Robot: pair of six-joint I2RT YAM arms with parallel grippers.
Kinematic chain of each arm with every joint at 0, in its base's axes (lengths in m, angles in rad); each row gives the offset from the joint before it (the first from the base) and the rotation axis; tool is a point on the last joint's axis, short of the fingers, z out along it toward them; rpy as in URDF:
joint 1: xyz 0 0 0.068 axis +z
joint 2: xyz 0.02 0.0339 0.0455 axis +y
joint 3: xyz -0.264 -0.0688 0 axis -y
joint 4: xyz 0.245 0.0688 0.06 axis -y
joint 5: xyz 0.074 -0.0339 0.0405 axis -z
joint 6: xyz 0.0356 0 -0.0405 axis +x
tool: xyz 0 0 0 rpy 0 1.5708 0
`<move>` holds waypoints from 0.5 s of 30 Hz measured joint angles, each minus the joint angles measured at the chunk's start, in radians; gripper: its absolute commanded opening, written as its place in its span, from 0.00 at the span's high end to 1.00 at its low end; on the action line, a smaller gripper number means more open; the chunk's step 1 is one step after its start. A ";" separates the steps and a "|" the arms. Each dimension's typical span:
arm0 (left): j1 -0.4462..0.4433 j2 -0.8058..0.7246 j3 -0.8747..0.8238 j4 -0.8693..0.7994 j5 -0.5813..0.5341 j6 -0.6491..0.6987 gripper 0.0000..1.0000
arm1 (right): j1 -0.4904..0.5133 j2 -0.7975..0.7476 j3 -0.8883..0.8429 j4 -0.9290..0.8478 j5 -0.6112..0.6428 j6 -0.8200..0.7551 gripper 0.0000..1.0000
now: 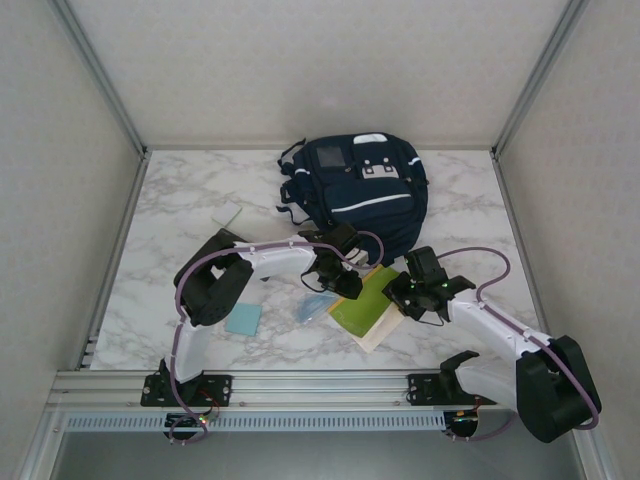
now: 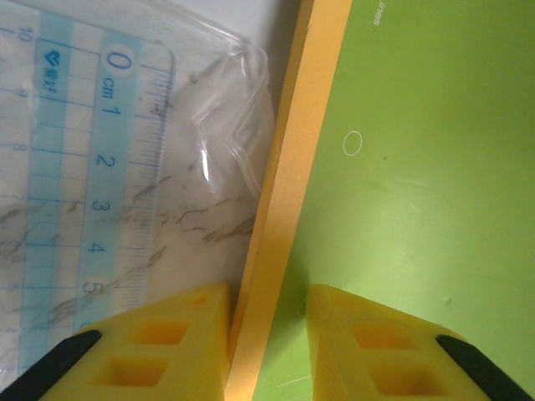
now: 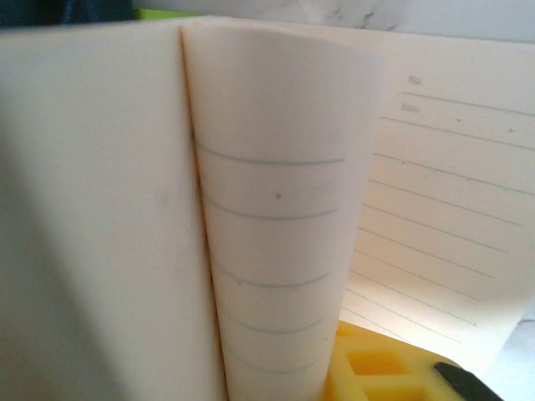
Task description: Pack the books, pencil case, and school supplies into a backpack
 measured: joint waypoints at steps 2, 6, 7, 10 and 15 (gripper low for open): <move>0.000 0.000 0.000 0.000 0.000 0.000 0.72 | 0.000 -0.006 0.000 -0.002 0.000 0.000 0.75; 0.003 0.000 0.000 0.001 0.008 -0.004 0.72 | 0.000 -0.043 0.017 -0.040 0.005 -0.014 0.64; 0.004 0.000 0.000 0.002 0.012 -0.008 0.72 | 0.002 -0.051 0.029 -0.053 0.005 -0.021 0.61; 0.010 0.000 0.000 0.005 0.025 -0.019 0.72 | 0.002 -0.061 0.063 -0.076 0.005 -0.035 0.58; 0.010 0.000 0.000 0.009 0.032 -0.026 0.72 | 0.002 -0.023 0.068 -0.008 -0.038 -0.037 0.56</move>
